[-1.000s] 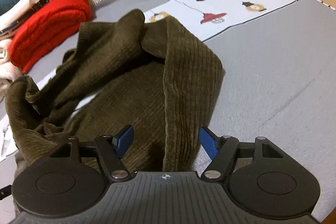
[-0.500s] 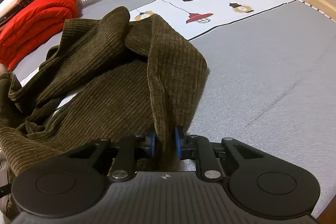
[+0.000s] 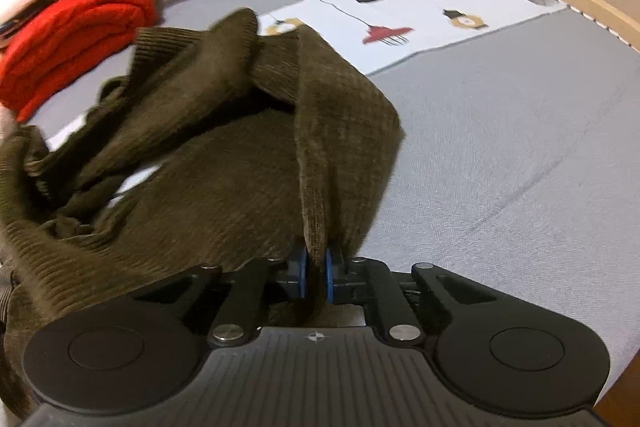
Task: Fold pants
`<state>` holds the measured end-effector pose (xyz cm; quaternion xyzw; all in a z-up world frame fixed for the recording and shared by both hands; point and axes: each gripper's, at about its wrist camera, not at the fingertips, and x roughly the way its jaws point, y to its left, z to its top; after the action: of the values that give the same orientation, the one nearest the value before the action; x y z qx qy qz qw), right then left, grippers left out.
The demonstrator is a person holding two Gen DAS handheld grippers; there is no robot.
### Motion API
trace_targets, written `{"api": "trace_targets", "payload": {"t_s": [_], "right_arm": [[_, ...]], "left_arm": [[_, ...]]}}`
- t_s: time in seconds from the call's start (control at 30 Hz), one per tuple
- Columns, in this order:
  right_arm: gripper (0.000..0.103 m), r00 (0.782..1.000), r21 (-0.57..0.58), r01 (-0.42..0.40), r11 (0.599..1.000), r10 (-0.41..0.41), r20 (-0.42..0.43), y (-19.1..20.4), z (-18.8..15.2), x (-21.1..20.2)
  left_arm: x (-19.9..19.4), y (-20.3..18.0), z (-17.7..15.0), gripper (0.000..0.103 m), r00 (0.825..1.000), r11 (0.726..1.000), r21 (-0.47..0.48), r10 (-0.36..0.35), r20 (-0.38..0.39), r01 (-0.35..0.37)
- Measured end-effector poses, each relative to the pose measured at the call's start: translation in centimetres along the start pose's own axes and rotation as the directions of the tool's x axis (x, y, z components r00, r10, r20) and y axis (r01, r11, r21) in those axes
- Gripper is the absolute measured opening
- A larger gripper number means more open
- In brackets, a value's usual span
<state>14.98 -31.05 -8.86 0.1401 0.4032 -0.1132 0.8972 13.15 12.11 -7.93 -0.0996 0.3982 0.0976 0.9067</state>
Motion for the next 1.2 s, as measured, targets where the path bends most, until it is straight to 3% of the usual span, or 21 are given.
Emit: {"api": "trace_targets", "payload": {"t_s": [0.07,0.13,0.23,0.3,0.33,0.4,0.43,0.47,0.5,0.53,0.6,0.63,0.7,0.8,0.9,1.0,1.2], "right_arm": [[0.008,1.0,-0.032,-0.024,0.999,0.024,0.004,0.8,-0.3,-1.0],[0.008,0.998,-0.07,-0.069,0.995,0.068,-0.02,1.9,-1.0,-1.9],[0.008,0.968,-0.152,-0.216,0.964,0.191,-0.162,4.4,-2.8,-2.5],[0.008,0.925,-0.211,-0.315,0.925,0.249,-0.287,5.9,-4.4,-2.6],[0.009,0.915,-0.234,-0.331,0.914,0.249,-0.318,6.4,-5.0,-2.8],[0.013,0.926,-0.248,-0.314,0.916,0.238,-0.294,6.6,-5.1,-3.6],[0.015,0.932,-0.222,-0.313,0.923,0.255,-0.257,6.2,-4.6,-4.1],[0.02,0.935,-0.185,-0.322,0.928,0.282,-0.215,5.6,-4.1,-4.7],[0.023,0.937,-0.154,-0.331,0.931,0.304,-0.172,5.0,-3.5,-5.3],[0.03,0.945,-0.138,-0.319,0.938,0.304,-0.121,4.5,-3.0,-5.8],[0.041,0.958,-0.115,-0.288,0.951,0.288,-0.018,3.3,-1.5,-6.4],[0.044,0.96,-0.096,-0.274,0.957,0.278,0.032,2.6,-0.6,-6.5],[0.046,0.964,-0.058,-0.245,0.968,0.25,0.091,1.4,1.2,-5.9],[0.049,0.967,0.014,-0.239,0.971,0.237,0.094,-0.1,3.9,-3.3],[0.051,0.974,0.047,-0.217,0.975,0.213,0.072,-0.7,6.3,-0.2],[0.052,0.979,0.069,-0.204,0.977,0.201,0.045,-0.5,8.5,3.0],[0.052,0.983,0.065,-0.177,0.982,0.18,-0.038,1.1,11.2,7.9]], "left_arm": [[-1.1,2.0,0.5,0.01,0.997,0.996,-0.057,0.075,0.014,-0.074],[-2.3,3.9,0.8,0.009,0.984,0.979,-0.105,0.179,0.021,-0.176],[-3.4,5.7,0.9,0.008,0.947,0.933,-0.17,0.322,0.001,-0.317],[-3.7,5.6,0.7,0.008,0.928,0.915,-0.169,0.371,-0.007,-0.367],[-4.1,5.1,0.6,0.008,0.925,0.915,-0.148,0.381,0.017,-0.374],[-5.2,3.2,0.8,0.01,0.913,0.919,-0.093,0.393,0.112,-0.384],[-6.0,1.8,0.7,0.013,0.91,0.927,-0.051,0.376,0.174,-0.373],[-6.7,0.7,0.5,0.026,0.917,0.941,-0.012,0.333,0.22,-0.339],[-7.2,-0.1,-0.1,0.045,0.93,0.956,0.026,0.276,0.244,-0.291],[-7.4,-1.0,-0.6,0.052,0.952,0.975,0.077,0.185,0.242,-0.209],[-6.7,-2.8,-1.6,0.057,0.987,0.988,0.146,0.017,0.162,-0.041],[-5.9,-3.6,-2.2,0.057,0.994,0.986,0.166,-0.046,0.098,0.03],[-4.4,-5.1,-3.2,0.055,0.995,0.977,0.191,-0.094,0.01,0.091],[-2.6,-6.2,-4.0,0.043,0.996,0.972,0.22,-0.085,-0.031,0.089],[-1.2,-6.2,-4.8,0.041,0.997,0.973,0.226,-0.043,-0.06,0.056],[0.3,-5.7,-5.5,0.041,0.982,0.975,0.209,-0.037,-0.187,0.076],[0.0,-5.6,-5.6,0.041,0.981,0.976,0.203,-0.042,-0.19,0.081]]}}
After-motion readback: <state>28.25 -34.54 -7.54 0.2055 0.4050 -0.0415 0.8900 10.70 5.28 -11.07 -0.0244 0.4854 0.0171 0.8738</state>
